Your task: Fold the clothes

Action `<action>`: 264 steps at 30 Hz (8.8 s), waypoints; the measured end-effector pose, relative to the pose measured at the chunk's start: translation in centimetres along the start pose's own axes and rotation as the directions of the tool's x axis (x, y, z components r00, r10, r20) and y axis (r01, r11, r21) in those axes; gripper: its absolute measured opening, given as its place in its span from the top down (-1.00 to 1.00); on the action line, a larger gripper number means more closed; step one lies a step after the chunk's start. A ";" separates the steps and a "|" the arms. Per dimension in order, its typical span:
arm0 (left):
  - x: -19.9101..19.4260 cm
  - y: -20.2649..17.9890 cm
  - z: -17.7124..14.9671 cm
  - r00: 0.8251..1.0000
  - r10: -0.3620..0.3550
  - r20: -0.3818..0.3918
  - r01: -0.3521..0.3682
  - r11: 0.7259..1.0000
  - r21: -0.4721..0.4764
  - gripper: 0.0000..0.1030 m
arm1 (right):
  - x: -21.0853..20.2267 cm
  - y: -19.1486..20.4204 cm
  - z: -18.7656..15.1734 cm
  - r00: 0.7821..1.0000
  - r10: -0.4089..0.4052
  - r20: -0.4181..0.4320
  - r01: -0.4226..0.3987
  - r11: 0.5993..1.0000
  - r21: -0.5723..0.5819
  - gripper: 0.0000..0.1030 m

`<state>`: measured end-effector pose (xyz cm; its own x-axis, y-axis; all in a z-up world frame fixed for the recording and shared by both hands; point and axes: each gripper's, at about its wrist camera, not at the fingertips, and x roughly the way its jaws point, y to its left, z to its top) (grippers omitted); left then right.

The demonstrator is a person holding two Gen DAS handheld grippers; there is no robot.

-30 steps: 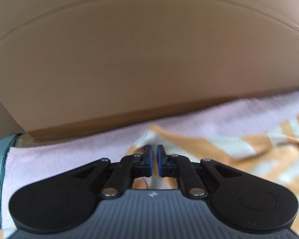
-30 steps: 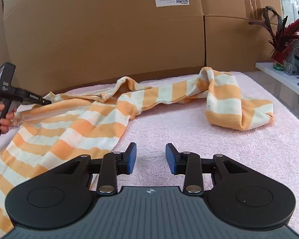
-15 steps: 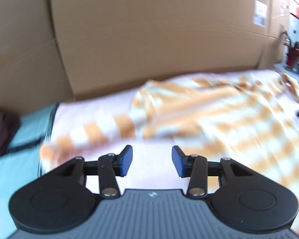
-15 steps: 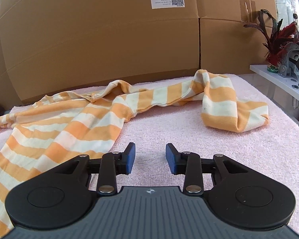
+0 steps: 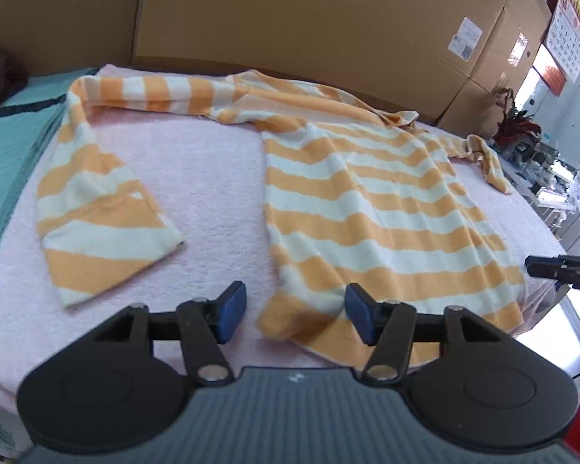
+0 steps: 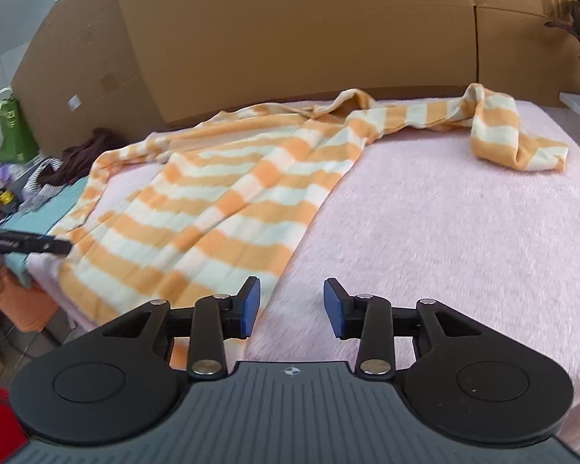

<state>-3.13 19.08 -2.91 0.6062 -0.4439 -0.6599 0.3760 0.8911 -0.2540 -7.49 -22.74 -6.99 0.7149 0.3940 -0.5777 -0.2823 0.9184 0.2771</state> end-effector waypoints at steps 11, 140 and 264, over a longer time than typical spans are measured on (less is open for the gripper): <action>0.4 -2.3 -0.8 0.998 0.046 0.041 -0.049 0.997 0.061 0.74 | 1.4 5.3 -3.9 0.984 -0.044 0.175 0.086 0.967 -0.238 0.18; 19.5 6.5 20.1 0.979 0.139 0.147 -0.137 0.990 -0.028 -0.97 | 14.9 -16.9 11.3 0.944 -0.294 0.151 0.186 0.849 0.494 1.00; 20.1 5.7 20.9 0.964 0.210 0.165 -0.220 0.974 0.046 0.05 | 25.8 -18.1 17.1 0.953 -0.272 0.134 0.237 0.944 0.228 0.94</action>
<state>25.85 13.23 -2.88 0.7787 -0.2560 -0.5728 0.2652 0.9617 -0.0693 27.00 -29.81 -13.83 0.8435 0.1210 -0.5232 0.0492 0.9528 0.2996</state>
